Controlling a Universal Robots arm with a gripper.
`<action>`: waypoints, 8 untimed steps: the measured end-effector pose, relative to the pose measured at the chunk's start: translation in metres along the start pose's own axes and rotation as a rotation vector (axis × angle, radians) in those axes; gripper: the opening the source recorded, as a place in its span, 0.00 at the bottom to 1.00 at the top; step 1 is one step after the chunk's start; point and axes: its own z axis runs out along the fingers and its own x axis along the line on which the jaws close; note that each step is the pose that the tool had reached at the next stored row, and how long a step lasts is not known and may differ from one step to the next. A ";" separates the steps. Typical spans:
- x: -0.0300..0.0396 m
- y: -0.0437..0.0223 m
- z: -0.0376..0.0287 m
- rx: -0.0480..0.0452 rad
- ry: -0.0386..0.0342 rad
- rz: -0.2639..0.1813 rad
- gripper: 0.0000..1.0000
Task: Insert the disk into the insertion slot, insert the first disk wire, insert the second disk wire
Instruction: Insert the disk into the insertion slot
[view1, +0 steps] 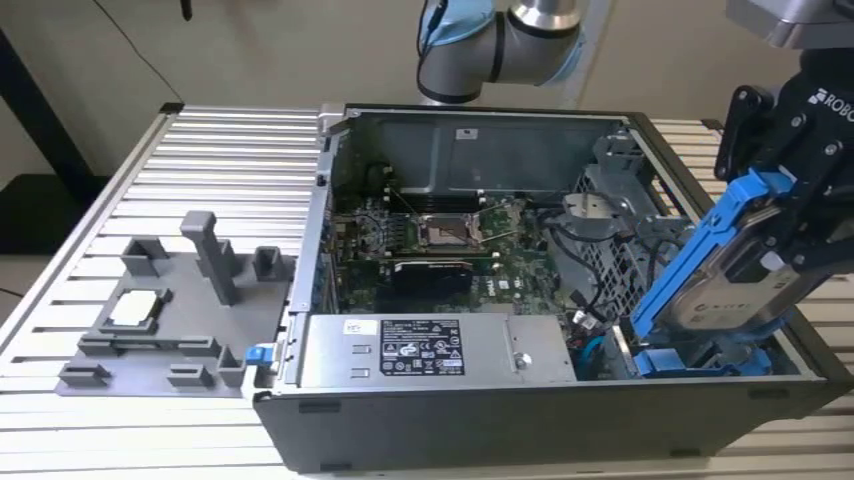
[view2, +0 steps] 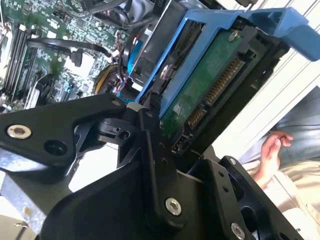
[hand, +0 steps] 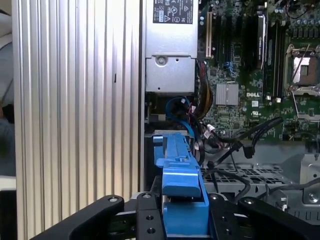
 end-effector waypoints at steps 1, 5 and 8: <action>0.0000 -0.0004 0.0008 0.0000 -0.0028 0.000 0.33; -0.0001 -0.0010 0.0045 0.0001 -0.0275 0.002 0.33; -0.0001 -0.0014 0.0083 0.0001 -0.0284 0.002 0.33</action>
